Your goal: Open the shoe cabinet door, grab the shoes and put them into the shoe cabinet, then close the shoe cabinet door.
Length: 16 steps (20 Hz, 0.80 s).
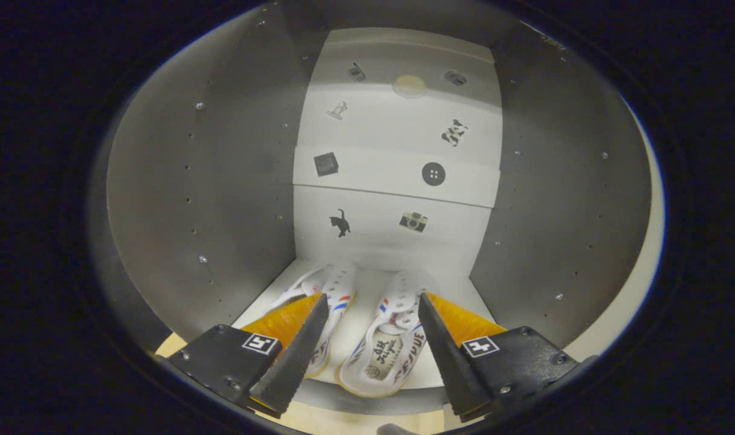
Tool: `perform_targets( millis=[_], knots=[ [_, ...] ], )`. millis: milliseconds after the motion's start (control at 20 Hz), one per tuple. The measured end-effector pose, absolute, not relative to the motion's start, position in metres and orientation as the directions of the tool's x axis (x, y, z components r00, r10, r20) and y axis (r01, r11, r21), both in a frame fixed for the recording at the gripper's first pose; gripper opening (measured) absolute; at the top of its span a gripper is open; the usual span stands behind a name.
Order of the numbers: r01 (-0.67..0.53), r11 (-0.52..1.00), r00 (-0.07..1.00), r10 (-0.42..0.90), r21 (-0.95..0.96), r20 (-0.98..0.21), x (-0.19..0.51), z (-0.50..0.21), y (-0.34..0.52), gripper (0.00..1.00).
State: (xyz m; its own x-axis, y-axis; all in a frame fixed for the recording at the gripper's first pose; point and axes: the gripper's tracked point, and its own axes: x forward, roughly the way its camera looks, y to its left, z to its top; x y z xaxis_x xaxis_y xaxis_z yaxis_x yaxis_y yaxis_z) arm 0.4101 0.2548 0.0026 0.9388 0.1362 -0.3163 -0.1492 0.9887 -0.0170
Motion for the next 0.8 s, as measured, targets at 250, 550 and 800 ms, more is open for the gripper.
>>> perform_targets(
  millis=[250,550,800],
  knots=[
    [-0.164,0.986,0.947,0.153,-0.017,-0.284,0.371,0.017,0.261,0.98],
    [-0.196,0.98,0.958,0.187,-0.021,-0.216,0.298,0.052,0.268,0.98],
    [-0.225,0.974,0.965,0.218,-0.033,-0.147,0.22,0.092,0.264,0.99]
  ],
)
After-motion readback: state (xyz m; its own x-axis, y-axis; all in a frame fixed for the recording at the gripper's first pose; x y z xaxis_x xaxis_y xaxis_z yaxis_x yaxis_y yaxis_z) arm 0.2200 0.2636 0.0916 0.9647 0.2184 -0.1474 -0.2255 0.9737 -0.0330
